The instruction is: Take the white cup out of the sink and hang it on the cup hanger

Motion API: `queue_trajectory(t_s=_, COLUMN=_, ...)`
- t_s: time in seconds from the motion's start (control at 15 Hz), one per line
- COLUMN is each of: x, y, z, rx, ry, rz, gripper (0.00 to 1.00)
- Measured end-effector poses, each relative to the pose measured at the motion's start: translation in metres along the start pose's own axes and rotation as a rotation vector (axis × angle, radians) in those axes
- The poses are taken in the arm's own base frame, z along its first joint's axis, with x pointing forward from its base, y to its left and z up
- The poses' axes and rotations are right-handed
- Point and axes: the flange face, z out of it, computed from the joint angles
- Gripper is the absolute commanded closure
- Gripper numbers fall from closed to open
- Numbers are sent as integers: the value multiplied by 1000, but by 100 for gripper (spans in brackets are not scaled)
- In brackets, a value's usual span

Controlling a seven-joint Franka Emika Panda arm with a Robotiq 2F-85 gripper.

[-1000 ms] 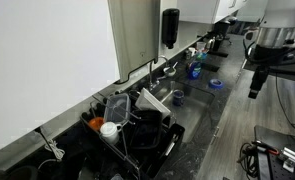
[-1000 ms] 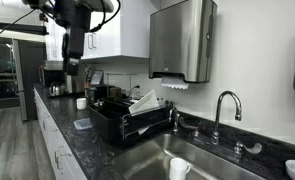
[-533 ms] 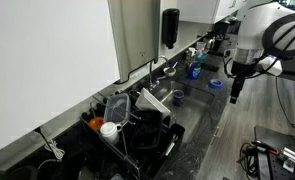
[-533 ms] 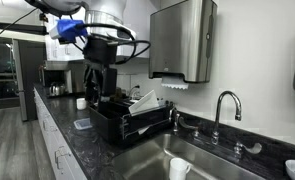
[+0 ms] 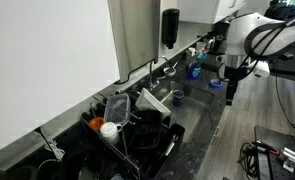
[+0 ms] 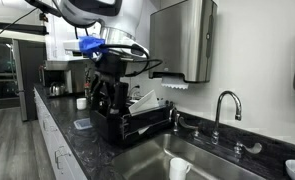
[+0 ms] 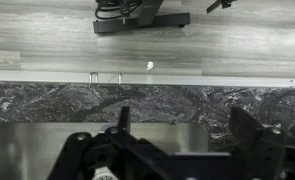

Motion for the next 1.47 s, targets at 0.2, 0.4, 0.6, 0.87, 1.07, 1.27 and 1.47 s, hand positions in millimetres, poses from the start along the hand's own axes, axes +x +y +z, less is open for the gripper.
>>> queue_trajectory(t_s=0.2, x=0, y=0, z=-1, rx=0, ry=1, rz=0, gripper=0)
queue_trajectory(t_s=0.4, x=6, y=3, z=2, rx=-4, ry=-4, rz=-7, gripper=0)
queue_trajectory(t_s=0.6, x=30, y=14, z=6, rx=-21, ry=7, rz=-86, gripper=0)
queue_trajectory(t_s=0.87, x=72, y=33, z=21, rx=-55, ry=43, rz=-274, gripper=0)
queue_trajectory(t_s=1.07, x=100, y=41, z=35, rx=-68, ry=48, rz=-391, gripper=0)
queue_trajectory(t_s=1.27, x=116, y=42, z=41, rx=-69, ry=42, rz=-431, gripper=0)
queue_trajectory(t_s=1.47, x=117, y=41, z=40, rx=-71, ry=45, rz=-434, gripper=0)
